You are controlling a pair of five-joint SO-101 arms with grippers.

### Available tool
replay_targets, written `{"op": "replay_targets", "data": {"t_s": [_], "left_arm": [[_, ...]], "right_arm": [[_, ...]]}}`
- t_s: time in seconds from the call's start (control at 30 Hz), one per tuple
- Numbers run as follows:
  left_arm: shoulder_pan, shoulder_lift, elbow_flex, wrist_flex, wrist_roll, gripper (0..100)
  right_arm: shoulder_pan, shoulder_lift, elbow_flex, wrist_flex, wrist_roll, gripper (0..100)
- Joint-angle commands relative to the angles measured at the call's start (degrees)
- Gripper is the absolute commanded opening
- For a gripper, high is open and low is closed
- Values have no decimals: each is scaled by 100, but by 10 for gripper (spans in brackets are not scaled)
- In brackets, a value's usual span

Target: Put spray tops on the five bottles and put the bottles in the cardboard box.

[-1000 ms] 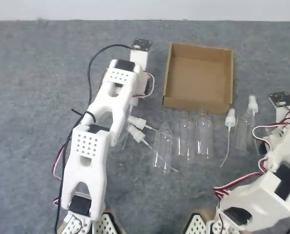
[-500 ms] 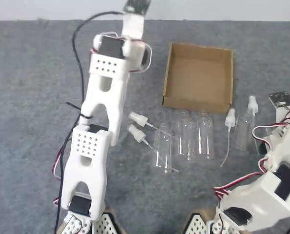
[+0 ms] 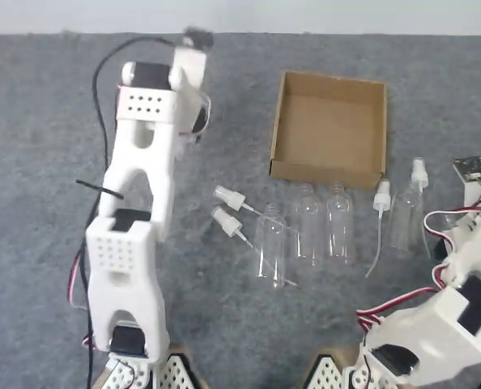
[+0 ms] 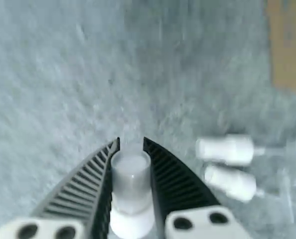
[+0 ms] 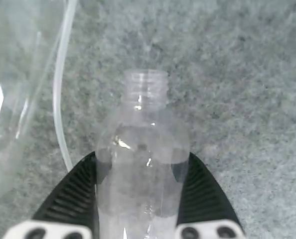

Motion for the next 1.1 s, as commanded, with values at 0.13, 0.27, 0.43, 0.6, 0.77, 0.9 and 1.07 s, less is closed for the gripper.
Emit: {"op": "replay_targets", "data": {"t_s": [0.13,0.27,0.43,0.6,0.77,0.9,1.07], "left_arm": [[-44,-1846,4180,-2646,-79,19],[-35,-2171,5429,-3552,-35,24],[35,-2198,5719,-3851,440,79],[0,-2171,5886,-4053,642,79],[44,-2541,6176,-4105,668,80],[18,-2980,6580,-4413,659,82],[53,-3182,6774,-4466,651,84]], "right_arm": [[-48,-101,-308,84,35,6],[-75,-110,-343,312,35,6],[-75,-110,-343,286,35,6],[-84,-57,-343,303,70,7],[-57,-101,-334,541,44,7],[-66,-110,-325,716,44,7],[-48,-110,-316,699,35,14]]}}
